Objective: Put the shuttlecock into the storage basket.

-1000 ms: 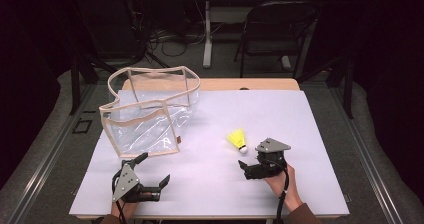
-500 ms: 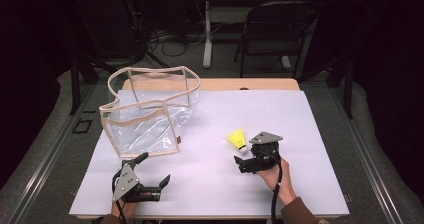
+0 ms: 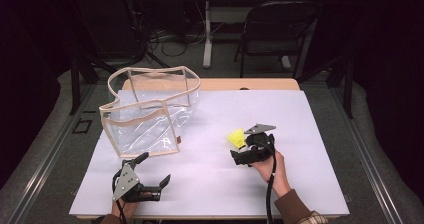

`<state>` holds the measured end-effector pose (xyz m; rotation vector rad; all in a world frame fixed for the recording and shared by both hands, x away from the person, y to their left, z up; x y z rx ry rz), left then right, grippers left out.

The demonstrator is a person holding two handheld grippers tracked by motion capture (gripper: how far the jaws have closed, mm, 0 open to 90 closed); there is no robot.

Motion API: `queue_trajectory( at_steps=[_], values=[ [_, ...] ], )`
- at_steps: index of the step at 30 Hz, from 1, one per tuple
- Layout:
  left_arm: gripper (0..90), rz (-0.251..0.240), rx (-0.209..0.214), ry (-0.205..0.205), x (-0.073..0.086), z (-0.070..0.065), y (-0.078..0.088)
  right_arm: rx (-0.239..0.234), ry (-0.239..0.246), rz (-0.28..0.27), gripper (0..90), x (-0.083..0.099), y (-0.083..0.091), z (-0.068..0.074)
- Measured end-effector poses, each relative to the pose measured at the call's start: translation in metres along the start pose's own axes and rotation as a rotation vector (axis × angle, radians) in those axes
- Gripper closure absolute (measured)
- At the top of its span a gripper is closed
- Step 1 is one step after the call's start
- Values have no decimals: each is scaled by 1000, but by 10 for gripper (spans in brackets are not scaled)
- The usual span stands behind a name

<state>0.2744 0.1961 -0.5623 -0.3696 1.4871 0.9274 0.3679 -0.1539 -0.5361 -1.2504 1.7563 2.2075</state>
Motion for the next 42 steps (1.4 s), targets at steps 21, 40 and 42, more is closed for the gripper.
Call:
queue_trajectory(
  at_steps=[21, 40, 42],
  values=[
    [2, -4, 6, -2, -1, 0, 1, 40, -36, 130, 145, -10, -27, 2],
    [2, -5, 19, 3, -1, -1, 0, 85, -94, 191, 477, -6, -36, -4],
    [2, -3, 18, 0, -1, -1, 0, 84, -102, 191, 517, -5, -37, -4]
  ],
)
Point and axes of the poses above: each handheld gripper's, and its own axes: y roughly backward along the jaws, x roughly out of its underside, z roughly to its left, the point moved 3 cm from there along -y, roughly forward along the jaws, and after that the axes turned 8 degrees about z, right-handed, at the moved point
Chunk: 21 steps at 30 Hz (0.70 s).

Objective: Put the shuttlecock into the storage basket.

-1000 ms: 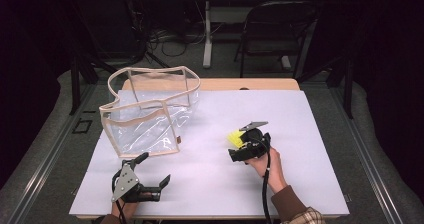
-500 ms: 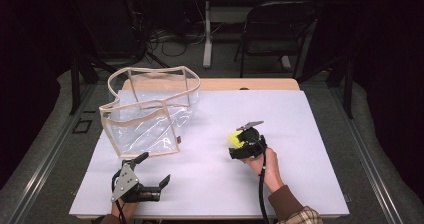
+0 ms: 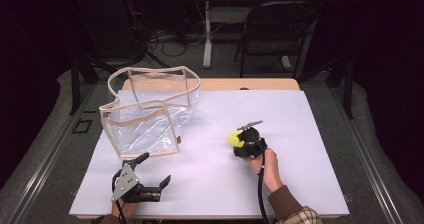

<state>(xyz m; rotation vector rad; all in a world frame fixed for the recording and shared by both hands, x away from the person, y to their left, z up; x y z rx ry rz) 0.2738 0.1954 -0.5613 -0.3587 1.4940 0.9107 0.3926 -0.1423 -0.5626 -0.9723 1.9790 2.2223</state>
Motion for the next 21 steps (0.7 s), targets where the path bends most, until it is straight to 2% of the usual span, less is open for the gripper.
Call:
queue_trajectory(
  at_steps=[6, 10, 21],
  values=[
    [3, 7, 9, -4, 0, 0, -1, 6, -15, 6, 595, 1, -1, -3],
    [3, 5, 7, -4, 0, 0, 0, -6, -27, 10, 638, 2, -3, -7],
    [3, 6, 12, -11, 0, -1, 0, -19, -18, -18, 646, 2, 5, -7]
  ],
)
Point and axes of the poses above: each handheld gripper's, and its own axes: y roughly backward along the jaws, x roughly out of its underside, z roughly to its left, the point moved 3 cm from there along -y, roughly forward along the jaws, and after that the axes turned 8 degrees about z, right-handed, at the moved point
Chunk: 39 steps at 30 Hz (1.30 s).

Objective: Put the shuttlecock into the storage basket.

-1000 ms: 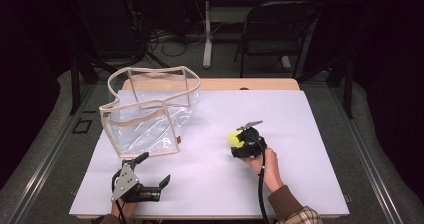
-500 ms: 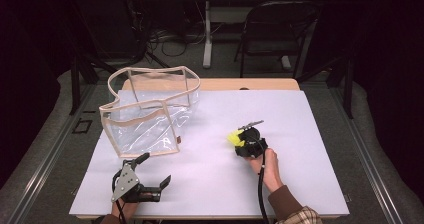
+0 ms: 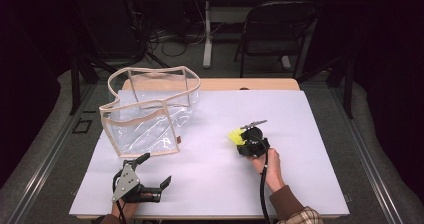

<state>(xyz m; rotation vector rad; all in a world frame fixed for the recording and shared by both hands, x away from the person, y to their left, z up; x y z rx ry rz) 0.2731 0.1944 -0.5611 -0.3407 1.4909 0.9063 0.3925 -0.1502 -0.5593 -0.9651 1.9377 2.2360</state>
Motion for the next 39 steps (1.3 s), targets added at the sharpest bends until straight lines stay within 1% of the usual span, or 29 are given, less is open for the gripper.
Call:
queue_trajectory(
  at_steps=[3, 4, 8, 10, 15, 20, 26, 30, 35, 36, 39],
  values=[
    [3, 2, 0, 0, 0, 0, 0, 0, 6, -5, 646, 0, 2, 1],
    [3, 2, -1, -1, 0, 0, 0, 3, 14, -6, 646, 0, 3, 1],
    [3, 3, -1, 4, 0, 0, 0, 13, 21, -10, 646, -1, 6, 2],
    [2, 3, -1, -1, 0, 0, 0, 20, 27, -17, 646, -1, 8, 1],
    [2, 0, -1, -3, 0, 0, 0, 26, 28, -27, 645, -1, 14, -1],
    [2, 0, 0, -3, 0, 0, 0, 25, 36, -39, 646, -2, 20, -3],
    [2, 0, -1, -2, 0, -1, 1, 31, 42, -44, 646, -3, 23, -2],
    [3, 2, -10, -1, 0, 0, 1, 26, 56, -56, 646, -4, 27, -1],
    [4, 1, -11, 4, 0, 0, 1, 29, 59, -62, 646, -4, 31, -1],
    [4, 3, -10, 2, 0, 0, 0, 28, 65, -72, 646, -4, 32, -2],
    [4, 5, -9, 2, 0, 0, 0, 27, 67, -80, 646, -5, 35, -2]
  ],
)
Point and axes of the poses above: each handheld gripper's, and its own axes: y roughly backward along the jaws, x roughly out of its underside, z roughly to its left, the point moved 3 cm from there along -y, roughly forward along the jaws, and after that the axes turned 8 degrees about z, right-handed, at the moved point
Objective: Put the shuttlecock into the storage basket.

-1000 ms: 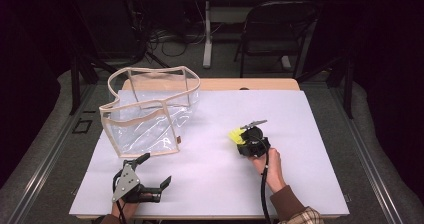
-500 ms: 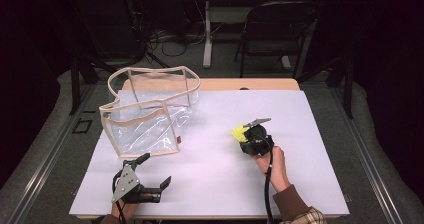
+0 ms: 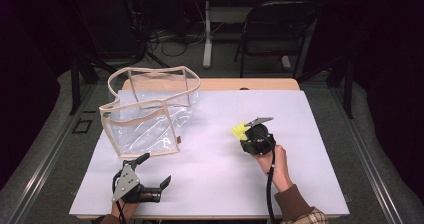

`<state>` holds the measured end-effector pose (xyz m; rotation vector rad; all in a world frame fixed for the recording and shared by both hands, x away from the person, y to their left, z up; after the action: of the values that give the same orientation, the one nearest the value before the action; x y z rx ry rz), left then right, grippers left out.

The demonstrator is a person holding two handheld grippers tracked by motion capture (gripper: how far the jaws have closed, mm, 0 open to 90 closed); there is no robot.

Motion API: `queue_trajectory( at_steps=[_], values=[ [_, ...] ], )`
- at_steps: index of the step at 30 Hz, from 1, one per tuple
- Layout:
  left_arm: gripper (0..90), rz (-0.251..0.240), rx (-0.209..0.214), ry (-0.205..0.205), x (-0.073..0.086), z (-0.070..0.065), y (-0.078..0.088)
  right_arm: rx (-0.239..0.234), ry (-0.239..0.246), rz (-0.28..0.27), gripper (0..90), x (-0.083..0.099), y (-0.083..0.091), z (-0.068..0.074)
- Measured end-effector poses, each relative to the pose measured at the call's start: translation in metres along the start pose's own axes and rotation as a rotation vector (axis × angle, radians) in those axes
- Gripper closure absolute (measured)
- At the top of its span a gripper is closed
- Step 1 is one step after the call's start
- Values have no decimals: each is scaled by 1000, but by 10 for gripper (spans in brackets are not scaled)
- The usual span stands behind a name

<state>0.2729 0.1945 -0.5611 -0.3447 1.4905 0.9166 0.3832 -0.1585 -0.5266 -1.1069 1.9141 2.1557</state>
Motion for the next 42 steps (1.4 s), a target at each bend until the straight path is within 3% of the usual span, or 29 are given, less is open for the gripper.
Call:
queue_trajectory(
  at_steps=[18, 25, 42],
  values=[
    [2, 7, -1, 4, 0, 0, 0, -8, 34, -102, 647, -5, 16, -1],
    [2, 8, 0, 3, 1, 0, -1, -44, 39, -155, 647, -6, 19, 0],
    [2, 13, -1, 9, 1, 0, -2, -30, 90, -238, 648, -12, 25, 5]
  ],
)
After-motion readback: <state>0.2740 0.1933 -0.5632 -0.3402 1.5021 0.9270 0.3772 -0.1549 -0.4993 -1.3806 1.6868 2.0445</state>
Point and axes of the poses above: each handheld gripper's, and its own axes: y roughly backward along the jaws, x roughly out of its underside, z roughly to its left, the point moved 3 cm from there along -y, roughly forward along the jaws, and after that the axes turned 8 degrees about z, right-handed, at the moved point
